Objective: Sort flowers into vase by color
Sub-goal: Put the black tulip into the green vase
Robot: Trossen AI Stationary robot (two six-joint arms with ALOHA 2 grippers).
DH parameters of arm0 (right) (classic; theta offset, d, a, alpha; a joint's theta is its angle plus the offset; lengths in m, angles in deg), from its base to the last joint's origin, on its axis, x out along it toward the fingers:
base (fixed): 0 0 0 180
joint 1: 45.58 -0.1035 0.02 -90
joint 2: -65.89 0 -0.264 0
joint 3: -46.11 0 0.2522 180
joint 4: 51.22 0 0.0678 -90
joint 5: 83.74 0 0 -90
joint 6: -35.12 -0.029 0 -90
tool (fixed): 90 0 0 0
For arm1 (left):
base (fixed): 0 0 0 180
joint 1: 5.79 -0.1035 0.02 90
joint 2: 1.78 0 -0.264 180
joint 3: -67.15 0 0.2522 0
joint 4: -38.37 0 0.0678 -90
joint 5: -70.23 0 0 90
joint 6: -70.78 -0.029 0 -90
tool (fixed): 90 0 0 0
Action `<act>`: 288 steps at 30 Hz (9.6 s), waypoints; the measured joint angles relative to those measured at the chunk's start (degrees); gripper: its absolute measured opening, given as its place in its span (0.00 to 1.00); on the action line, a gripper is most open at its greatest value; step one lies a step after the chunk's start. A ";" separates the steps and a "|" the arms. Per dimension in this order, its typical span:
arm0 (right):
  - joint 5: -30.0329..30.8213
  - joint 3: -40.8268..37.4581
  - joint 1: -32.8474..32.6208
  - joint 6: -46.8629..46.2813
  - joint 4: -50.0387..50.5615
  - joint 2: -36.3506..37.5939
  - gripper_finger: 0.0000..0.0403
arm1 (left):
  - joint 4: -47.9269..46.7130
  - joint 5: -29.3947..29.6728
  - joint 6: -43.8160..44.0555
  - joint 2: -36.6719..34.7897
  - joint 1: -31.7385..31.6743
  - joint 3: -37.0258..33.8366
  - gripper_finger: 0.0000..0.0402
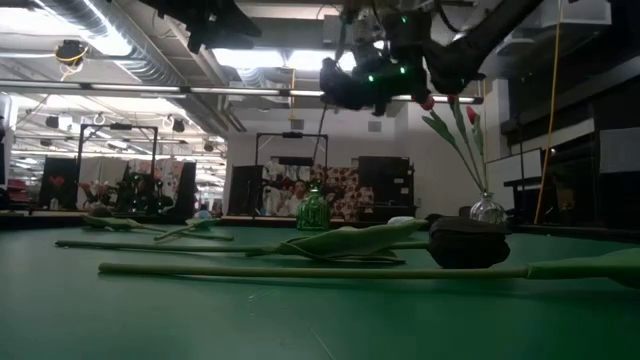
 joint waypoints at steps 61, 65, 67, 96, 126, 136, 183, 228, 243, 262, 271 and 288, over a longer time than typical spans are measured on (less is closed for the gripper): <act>-3.28 -1.20 2.34 -7.49 2.97 -10.25 0.04 | -0.01 0.00 -1.44 0.04 -0.02 0.00 0.48; -3.78 -1.20 2.34 -7.70 2.95 -10.25 0.07 | -0.01 0.00 -1.44 0.04 -0.02 0.00 0.48; -4.28 -1.20 2.34 -7.70 2.96 -10.25 0.10 | -0.01 0.00 -1.44 0.04 0.00 0.00 0.48; -7.10 5.33 2.23 -5.62 7.99 -10.25 0.49 | -3.29 1.39 -1.90 0.04 -0.07 0.00 0.48; -17.94 19.01 2.23 3.50 35.52 -10.05 0.69 | -5.19 3.04 -1.04 0.04 -0.07 0.00 0.48; -22.22 19.01 2.32 6.25 41.46 -7.06 0.69 | -5.50 4.28 -3.33 0.04 -0.13 0.00 0.48; -17.20 19.01 2.23 12.24 70.55 23.30 0.69 | -53.06 3.17 18.32 2.47 21.34 -0.86 0.48; -17.23 19.01 2.23 15.41 77.85 23.50 0.69 | -34.39 -11.62 -36.14 26.51 -8.83 -14.78 0.42; -17.24 19.01 2.23 13.70 77.74 23.50 0.69 | -37.01 -6.82 -25.80 26.84 -8.59 -12.08 0.03; -17.24 19.01 2.23 13.68 76.56 25.45 0.69 | -46.34 -1.61 -21.42 26.80 6.43 3.82 0.02; -18.06 19.01 2.23 12.86 76.12 25.60 0.69 | -53.59 0.57 -21.26 26.74 12.97 13.66 0.01; -34.24 19.01 2.23 0.32 75.95 25.62 0.69 | -59.42 27.17 -37.67 26.73 21.08 26.24 0.03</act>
